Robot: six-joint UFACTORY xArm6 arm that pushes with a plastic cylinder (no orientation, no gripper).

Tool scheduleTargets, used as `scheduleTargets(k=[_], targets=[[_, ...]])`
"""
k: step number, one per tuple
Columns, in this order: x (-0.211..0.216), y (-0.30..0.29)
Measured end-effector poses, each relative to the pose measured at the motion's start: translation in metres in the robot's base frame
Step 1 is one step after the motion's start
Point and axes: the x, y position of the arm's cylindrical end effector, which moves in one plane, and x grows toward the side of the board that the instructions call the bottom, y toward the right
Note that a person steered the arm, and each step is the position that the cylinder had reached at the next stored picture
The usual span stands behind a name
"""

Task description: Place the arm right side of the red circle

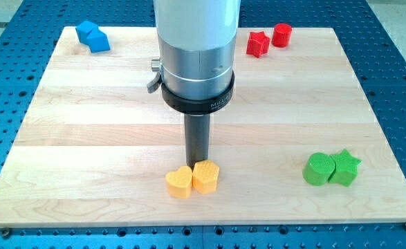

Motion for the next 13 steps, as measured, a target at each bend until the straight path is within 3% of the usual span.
scheduleTargets(k=[2, 3, 4, 8, 9, 11, 13], targets=[[0.001, 0.002], [-0.039, -0.028], [-0.107, -0.062], [-0.168, -0.297], [-0.17, -0.298], [-0.255, -0.268], [-0.247, -0.172]])
